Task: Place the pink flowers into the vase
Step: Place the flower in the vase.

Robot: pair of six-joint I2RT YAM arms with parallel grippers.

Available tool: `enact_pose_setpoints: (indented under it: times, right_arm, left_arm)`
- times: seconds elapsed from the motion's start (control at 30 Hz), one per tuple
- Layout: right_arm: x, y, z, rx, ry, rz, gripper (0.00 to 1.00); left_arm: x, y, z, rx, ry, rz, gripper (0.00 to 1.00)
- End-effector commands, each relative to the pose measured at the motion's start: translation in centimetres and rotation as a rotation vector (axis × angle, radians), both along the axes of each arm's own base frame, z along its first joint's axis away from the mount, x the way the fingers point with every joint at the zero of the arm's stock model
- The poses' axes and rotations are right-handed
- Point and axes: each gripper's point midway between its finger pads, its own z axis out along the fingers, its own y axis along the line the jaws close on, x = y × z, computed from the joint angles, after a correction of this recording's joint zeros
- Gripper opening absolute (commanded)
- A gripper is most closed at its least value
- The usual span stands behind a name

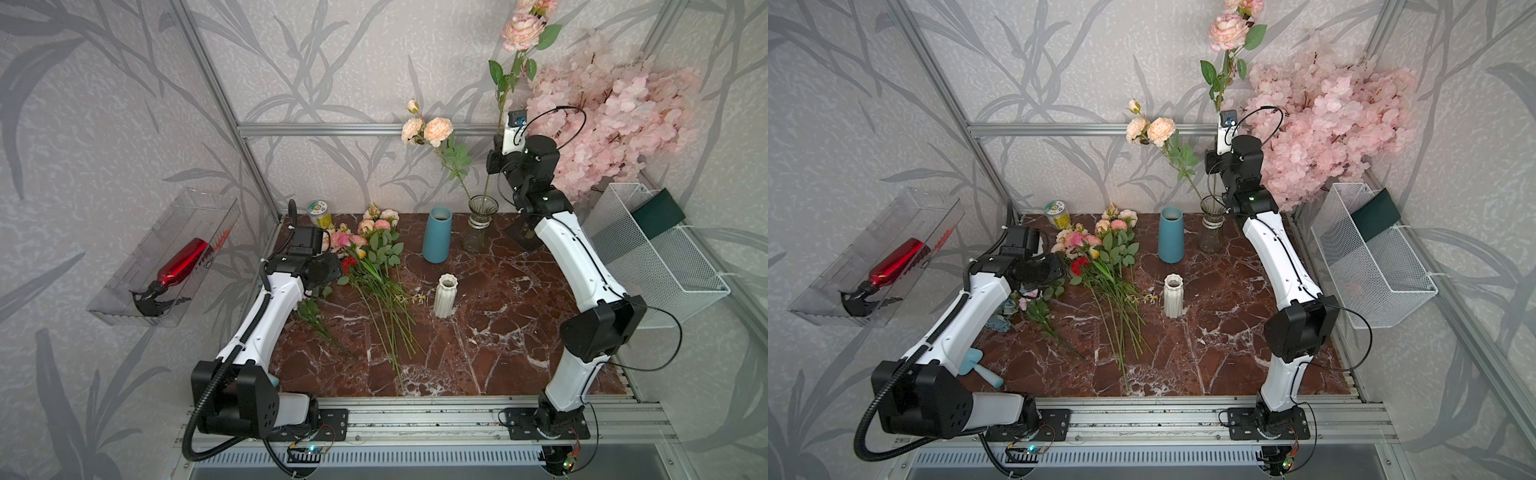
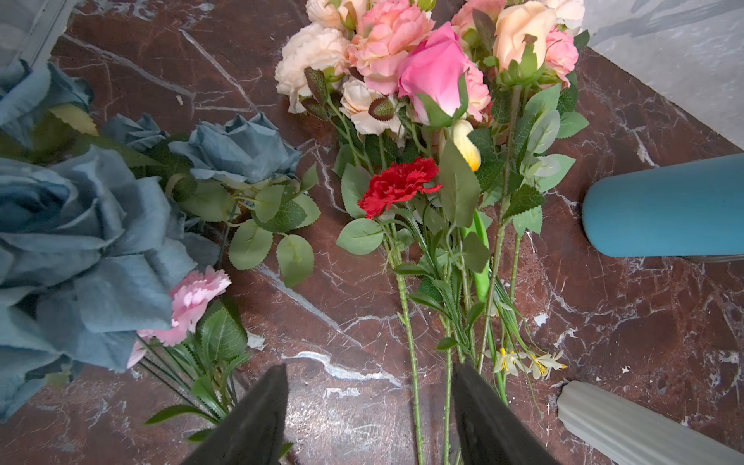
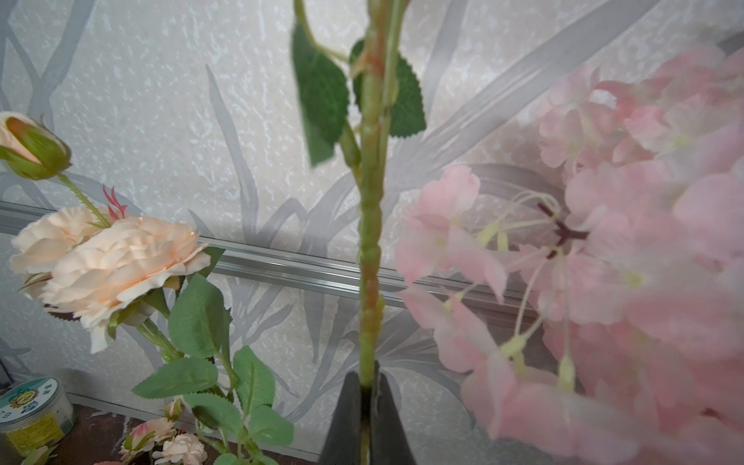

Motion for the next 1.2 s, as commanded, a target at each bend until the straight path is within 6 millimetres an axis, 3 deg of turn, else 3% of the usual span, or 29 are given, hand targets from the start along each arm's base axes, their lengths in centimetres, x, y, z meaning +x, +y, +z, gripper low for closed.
enact_pose_setpoints:
  times: [0.0,0.57,1.17]
  right_arm:
    - [0.2,0.1,0.6,0.043,-0.013,0.015,0.0]
    - [3.6,0.9,-6.6,0.028,0.14,0.009,0.0]
    - [4.6,0.3,-14.6,0.027,0.345,-0.045,0.0]
  left_arm:
    - [0.0,0.5,1.2,-0.001,-0.03,0.011,0.66]
    - [-0.2,0.8,1.7,-0.014,-0.046,0.019,0.66]
    - [-0.3,0.4,2.1,-0.037,-0.065,0.012,0.66]
